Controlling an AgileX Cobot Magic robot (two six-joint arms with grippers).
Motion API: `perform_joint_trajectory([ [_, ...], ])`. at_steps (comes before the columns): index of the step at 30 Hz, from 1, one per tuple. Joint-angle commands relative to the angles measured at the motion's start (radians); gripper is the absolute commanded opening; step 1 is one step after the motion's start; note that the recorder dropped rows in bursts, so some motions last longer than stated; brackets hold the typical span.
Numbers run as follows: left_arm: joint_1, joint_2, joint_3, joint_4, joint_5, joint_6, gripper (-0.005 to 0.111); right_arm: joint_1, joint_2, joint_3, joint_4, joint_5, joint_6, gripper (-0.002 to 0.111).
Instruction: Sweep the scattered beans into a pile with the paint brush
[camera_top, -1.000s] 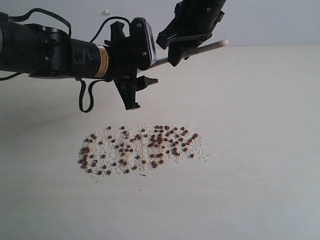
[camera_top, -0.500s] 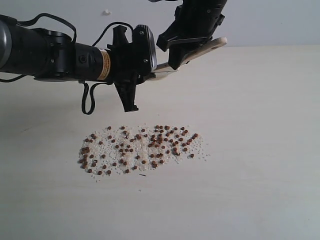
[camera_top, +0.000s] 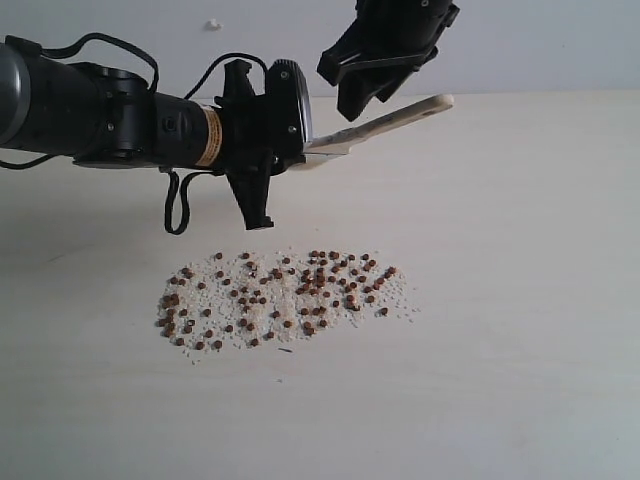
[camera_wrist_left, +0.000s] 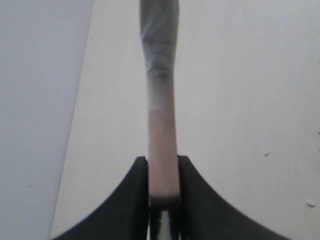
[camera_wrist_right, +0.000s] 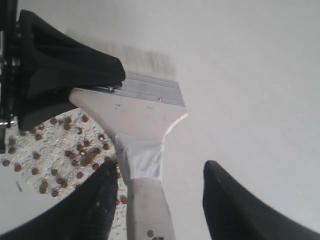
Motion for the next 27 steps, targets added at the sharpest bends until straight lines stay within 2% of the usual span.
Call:
perform_joint_trajectory([
  [1,-0.004,-0.007,-0.001,-0.022,0.002,-0.059,0.000,-0.004,-0.063,-0.003,-0.154,-0.101,0.108,0.050],
  [4,-0.002,-0.009,-0.001,-0.034,0.001,-0.117,0.000,-0.018,-0.120,-0.003,-0.236,-0.172,0.220,0.050],
  [8,0.000,-0.013,-0.001,-0.120,-0.003,-0.135,0.000,-0.030,-0.201,0.029,-0.245,-0.240,0.256,0.049],
  [14,0.000,-0.038,-0.001,-0.288,-0.018,-0.156,0.000,-0.070,-0.348,0.171,-0.284,-0.373,0.311,0.036],
  [19,0.000,-0.075,0.012,-0.294,-0.036,-0.248,0.000,-0.085,-0.528,0.477,-0.276,-0.565,0.317,0.017],
  [23,0.000,-0.115,0.050,-0.298,-0.069,-0.325,0.000,-0.085,-0.717,0.807,-0.279,-0.893,0.382,0.001],
  [27,0.000,-0.151,0.102,-0.300,-0.141,-0.394,0.000,-0.085,-0.916,1.114,-0.261,-1.234,0.476,0.000],
])
